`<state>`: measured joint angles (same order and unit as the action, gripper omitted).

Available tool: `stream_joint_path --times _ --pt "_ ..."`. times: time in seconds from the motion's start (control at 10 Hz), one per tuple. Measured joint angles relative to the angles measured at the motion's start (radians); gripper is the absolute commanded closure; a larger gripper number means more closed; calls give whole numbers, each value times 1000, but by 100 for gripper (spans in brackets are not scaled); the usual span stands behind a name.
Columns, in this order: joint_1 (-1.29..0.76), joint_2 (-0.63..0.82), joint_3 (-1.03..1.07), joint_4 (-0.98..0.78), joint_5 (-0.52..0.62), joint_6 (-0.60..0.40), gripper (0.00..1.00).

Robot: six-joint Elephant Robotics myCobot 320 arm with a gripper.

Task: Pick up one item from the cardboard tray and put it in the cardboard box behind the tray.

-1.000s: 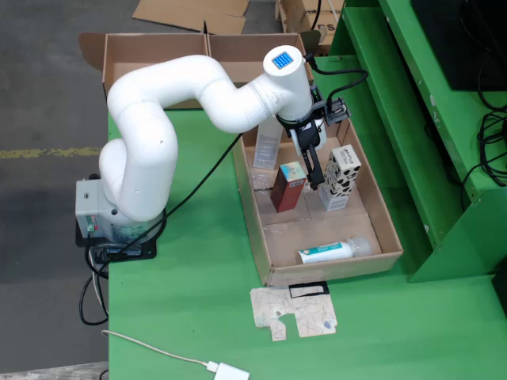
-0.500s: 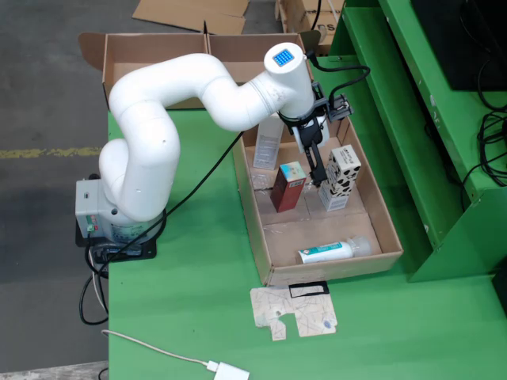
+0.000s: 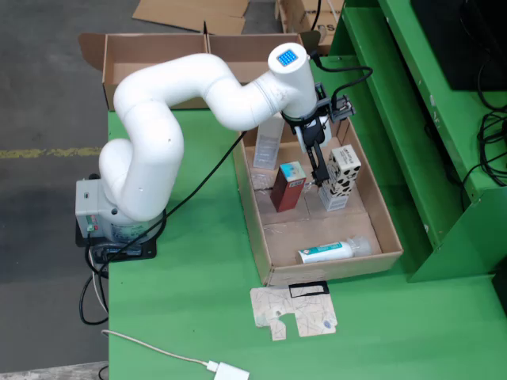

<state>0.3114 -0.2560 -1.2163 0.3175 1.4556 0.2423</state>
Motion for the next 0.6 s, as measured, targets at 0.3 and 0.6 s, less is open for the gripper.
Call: stream_joint_path --times 0.3,0.6 --pt "-2 -89 110 -15 -1 -3 0" --pt "-3 -120 138 -19 0 0 0"
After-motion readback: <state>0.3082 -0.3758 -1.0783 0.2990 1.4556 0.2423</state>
